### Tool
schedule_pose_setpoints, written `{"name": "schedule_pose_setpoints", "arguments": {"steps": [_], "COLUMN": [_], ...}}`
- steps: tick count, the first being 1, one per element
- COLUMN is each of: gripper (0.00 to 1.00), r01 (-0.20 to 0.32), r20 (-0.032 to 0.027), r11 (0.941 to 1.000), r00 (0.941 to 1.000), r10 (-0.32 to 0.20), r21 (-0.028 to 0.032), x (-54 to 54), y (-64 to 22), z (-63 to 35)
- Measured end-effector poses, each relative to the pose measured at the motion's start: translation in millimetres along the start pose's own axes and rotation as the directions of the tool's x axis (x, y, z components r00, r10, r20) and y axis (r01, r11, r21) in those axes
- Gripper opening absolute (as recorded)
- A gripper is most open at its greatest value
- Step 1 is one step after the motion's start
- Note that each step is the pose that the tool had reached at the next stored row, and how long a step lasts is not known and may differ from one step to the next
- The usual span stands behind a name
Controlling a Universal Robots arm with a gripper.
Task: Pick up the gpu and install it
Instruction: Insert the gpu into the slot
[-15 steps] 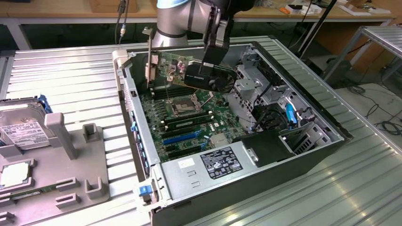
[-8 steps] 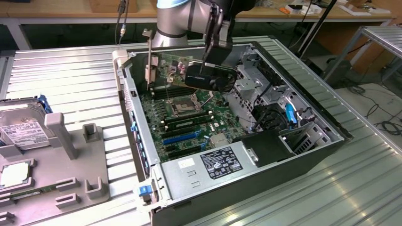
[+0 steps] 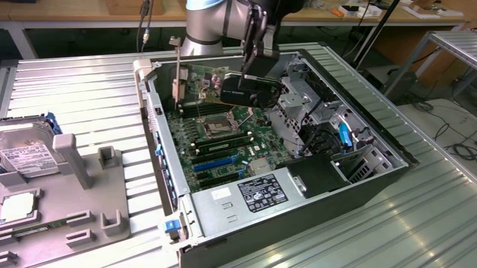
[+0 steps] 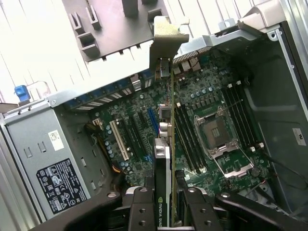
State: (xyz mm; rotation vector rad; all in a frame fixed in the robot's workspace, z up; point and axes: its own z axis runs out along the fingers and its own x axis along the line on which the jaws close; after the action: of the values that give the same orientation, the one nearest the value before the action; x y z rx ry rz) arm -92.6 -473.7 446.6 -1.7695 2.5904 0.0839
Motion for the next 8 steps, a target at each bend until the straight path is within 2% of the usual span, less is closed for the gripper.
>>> {"name": "schedule_pose_setpoints", "arguments": {"steps": [4, 8], "gripper": [0.27, 0.27], "r01": [0.023, 0.023], "r20": [-0.0010, -0.0011], "r11": [0.9997, 0.9997], "r00": [0.9997, 0.9997], "r10": [-0.023, -0.023], "r21": [-0.0008, -0.0008], "x": [-0.1, -0.2], "y": [-0.4, -0.4], "z": [0.0, 0.0]}}
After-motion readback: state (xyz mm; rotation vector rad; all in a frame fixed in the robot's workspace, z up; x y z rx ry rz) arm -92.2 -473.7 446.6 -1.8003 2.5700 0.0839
